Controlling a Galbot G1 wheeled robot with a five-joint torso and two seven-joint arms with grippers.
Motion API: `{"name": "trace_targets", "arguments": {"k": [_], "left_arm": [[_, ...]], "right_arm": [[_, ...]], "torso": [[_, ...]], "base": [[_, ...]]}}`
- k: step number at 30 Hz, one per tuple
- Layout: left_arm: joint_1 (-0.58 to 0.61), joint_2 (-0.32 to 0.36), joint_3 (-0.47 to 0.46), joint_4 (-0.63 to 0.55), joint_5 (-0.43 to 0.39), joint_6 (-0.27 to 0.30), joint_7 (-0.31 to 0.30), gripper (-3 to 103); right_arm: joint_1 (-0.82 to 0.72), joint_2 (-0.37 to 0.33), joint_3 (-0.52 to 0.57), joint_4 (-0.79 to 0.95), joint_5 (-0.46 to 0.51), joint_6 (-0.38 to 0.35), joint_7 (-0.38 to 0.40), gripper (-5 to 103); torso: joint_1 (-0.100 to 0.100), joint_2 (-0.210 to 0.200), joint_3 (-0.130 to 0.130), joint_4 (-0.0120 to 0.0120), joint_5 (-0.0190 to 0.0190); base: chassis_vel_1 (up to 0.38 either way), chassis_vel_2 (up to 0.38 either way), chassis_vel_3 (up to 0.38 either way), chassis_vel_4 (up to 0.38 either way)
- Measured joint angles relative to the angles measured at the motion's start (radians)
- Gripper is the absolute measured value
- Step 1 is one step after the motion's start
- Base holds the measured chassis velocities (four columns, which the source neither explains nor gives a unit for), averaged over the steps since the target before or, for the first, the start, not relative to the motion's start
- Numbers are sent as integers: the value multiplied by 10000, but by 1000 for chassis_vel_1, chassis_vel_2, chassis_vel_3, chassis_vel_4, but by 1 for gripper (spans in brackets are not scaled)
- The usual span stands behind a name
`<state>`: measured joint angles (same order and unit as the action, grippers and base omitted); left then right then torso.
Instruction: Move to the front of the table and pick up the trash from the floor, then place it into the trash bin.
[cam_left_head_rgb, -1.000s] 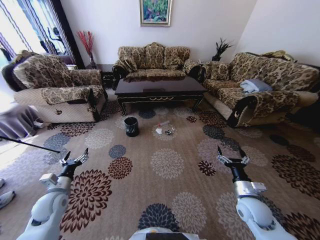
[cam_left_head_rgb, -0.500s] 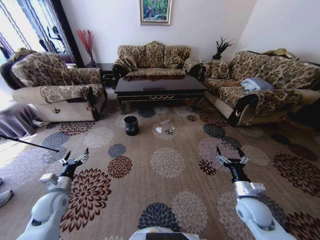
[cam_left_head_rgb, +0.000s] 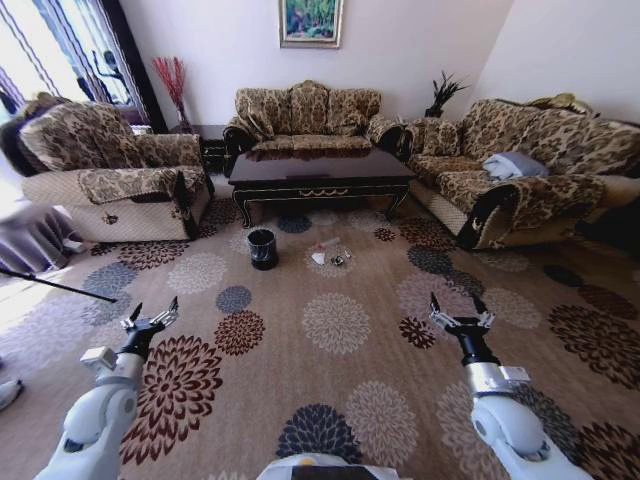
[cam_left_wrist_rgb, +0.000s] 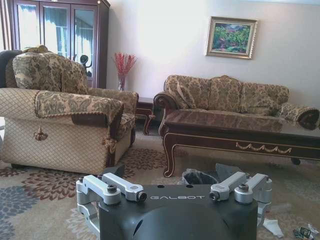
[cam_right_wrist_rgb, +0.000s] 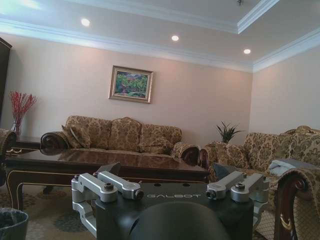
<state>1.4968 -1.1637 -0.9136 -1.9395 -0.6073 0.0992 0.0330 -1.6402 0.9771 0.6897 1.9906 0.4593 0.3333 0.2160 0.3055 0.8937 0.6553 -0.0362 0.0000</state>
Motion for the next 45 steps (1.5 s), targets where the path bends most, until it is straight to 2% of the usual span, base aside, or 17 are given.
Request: {"name": "trace_targets", "arguments": {"k": [18,21,45], "left_arm": [[-38,6,55,116,36,-19,23,100],[-38,-23,60,123,42,-25,30,100],[23,-170,43,79,93,-53,64,100]], "right_arm": [[86,37,-113,-53,82,208,-73,100],[83,55,-140,-60,81,233,-79,100],[133,96,-184,-107,98,346,-150,100]], "torso": [[-340,-779,-442,0,0],[-464,-1085,-620,0,0],[-879,-2073,-1197,0,0]], "base": [[0,0,0,0],[0,0,0,0],[0,0,0,0]]}}
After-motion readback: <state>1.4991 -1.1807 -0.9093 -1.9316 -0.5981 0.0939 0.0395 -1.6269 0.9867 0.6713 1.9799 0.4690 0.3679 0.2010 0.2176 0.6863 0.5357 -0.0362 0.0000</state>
